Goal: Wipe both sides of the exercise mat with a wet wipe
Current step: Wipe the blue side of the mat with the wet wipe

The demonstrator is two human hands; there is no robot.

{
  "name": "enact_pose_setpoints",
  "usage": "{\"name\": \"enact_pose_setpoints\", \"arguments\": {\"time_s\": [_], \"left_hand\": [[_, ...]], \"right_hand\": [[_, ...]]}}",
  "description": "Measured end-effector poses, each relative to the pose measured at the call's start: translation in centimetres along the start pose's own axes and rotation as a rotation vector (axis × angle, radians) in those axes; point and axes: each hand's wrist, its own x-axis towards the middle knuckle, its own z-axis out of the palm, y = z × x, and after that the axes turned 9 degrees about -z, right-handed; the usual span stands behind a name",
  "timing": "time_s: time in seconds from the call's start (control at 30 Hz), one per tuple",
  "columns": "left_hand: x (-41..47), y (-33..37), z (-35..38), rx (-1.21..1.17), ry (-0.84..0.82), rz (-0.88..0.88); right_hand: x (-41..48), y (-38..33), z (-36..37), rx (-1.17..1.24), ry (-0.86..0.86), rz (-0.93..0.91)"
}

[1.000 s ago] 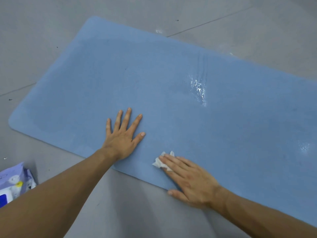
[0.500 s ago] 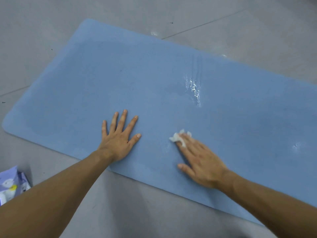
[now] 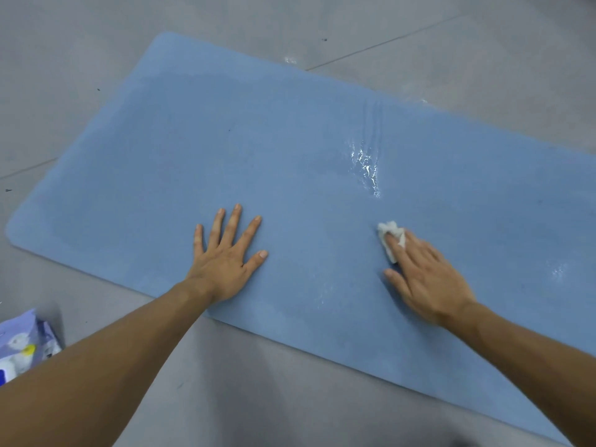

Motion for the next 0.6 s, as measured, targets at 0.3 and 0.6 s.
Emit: {"name": "enact_pose_setpoints", "arguments": {"time_s": [0.3, 0.6], "left_hand": [[0.0, 0.0, 0.2, -0.017, 0.019, -0.004], [-0.9, 0.6, 0.5, -0.047, 0.010, -0.028]], "right_hand": [[0.4, -6.5, 0.1, 0.098, -0.035, -0.248], [-1.9, -8.7, 1.1, 0.111, -0.065, -0.501]]}}
